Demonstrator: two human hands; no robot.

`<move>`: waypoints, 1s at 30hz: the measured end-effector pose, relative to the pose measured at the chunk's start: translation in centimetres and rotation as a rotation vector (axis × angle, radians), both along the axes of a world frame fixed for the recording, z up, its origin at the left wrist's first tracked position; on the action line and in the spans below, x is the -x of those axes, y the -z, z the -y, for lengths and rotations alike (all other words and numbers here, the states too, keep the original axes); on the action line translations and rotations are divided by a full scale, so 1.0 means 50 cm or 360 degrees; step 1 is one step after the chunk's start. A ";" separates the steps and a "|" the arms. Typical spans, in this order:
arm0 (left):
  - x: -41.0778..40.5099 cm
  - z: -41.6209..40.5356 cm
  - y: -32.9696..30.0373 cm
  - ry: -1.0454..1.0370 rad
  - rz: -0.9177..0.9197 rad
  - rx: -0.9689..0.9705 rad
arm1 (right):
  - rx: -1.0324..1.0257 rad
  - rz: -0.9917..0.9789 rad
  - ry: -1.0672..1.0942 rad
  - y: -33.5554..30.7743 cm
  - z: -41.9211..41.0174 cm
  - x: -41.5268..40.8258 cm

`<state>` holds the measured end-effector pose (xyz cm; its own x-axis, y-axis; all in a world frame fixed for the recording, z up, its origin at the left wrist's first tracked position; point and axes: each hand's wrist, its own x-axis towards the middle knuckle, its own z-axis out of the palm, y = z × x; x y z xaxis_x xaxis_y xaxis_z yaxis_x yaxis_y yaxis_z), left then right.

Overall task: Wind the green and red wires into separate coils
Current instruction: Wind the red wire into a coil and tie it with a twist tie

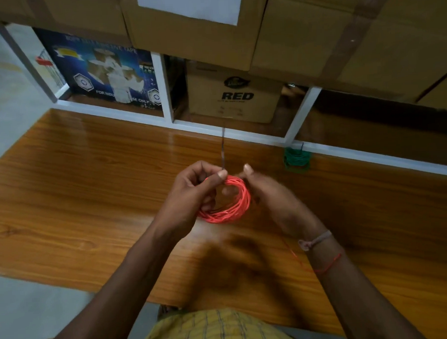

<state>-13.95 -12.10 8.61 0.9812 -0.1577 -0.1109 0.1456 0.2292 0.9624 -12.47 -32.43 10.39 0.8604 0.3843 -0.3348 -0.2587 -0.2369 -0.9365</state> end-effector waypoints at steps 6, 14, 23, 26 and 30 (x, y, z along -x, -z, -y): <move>-0.040 0.071 0.087 -0.0332 -0.0361 0.0267 | -0.0307 -0.0220 0.0362 0.108 0.042 0.034; -0.091 0.166 0.205 -0.0118 -0.0533 -0.0011 | 0.0094 -0.0161 0.0812 0.206 0.073 -0.028; -0.305 0.211 0.214 0.0091 0.0030 -0.0840 | 0.0746 0.0322 0.0920 0.303 0.149 -0.264; -0.358 0.223 0.237 0.0049 0.0102 -0.0849 | 0.0800 0.0437 0.0928 0.284 0.143 -0.307; -0.378 0.234 0.243 0.0070 0.0159 -0.0774 | 0.0749 0.0552 0.0841 0.286 0.145 -0.316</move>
